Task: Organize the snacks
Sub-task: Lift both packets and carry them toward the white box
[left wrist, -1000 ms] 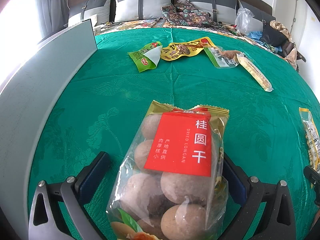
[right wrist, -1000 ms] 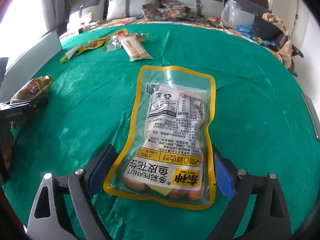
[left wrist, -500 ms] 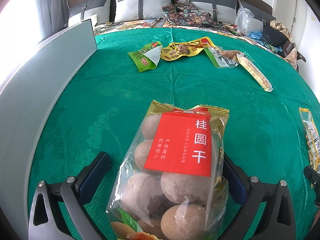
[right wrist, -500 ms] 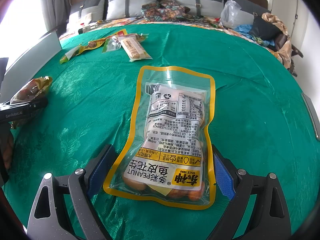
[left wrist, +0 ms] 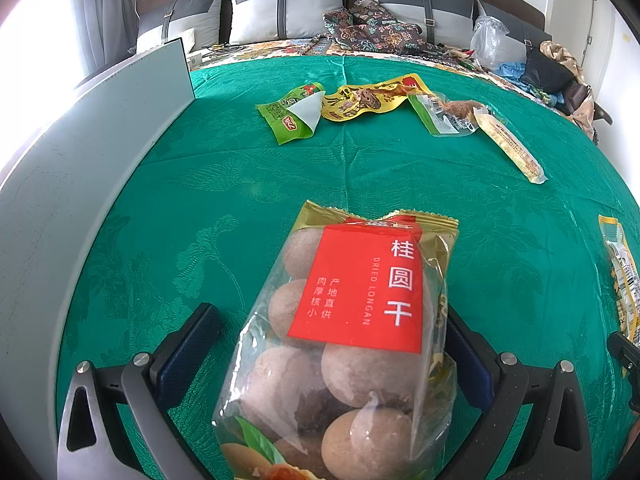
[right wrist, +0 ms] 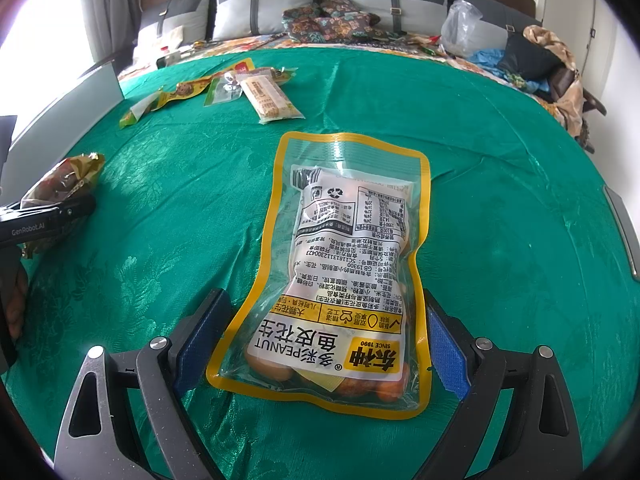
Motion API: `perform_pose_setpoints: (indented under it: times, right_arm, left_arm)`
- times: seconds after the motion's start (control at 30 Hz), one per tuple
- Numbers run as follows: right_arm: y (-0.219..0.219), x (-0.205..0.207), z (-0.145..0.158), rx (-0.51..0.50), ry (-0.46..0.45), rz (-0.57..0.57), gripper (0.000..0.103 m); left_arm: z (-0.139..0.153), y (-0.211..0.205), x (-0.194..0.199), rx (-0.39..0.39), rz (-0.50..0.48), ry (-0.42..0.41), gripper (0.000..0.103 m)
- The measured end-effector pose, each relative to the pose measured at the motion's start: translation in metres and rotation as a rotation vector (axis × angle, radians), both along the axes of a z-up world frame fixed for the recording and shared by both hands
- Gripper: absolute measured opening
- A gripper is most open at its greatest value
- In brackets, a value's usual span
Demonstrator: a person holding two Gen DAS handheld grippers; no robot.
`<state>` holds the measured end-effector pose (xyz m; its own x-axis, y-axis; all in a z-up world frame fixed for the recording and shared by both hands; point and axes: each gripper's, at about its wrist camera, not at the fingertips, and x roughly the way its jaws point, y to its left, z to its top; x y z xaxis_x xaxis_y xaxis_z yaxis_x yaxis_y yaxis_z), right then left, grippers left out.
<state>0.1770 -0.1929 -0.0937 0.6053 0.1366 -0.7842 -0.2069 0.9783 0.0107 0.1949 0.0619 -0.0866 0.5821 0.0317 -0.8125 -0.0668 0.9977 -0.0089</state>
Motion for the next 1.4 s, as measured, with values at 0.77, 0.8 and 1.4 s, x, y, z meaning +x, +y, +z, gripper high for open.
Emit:
perform_pose_setpoints:
  times: [0.77, 0.8, 1.4]
  right_arm:
    - [-0.002, 0.019, -0.004, -0.019, 0.115, 0.033, 0.094]
    - [-0.001, 0.029, -0.003, -0.031, 0.189, 0.044, 0.094]
    - [-0.046, 0.033, 0.050, 0.168, 0.371, -0.107, 0.061]
  left_arm:
    - [0.004, 0.004, 0.013, 0.001, -0.150, 0.190, 0.103]
    - [0.005, 0.004, 0.021, 0.006, -0.173, 0.256, 0.103]
    - [0.048, 0.040, -0.073, -0.299, -0.042, 0.220, 0.056]
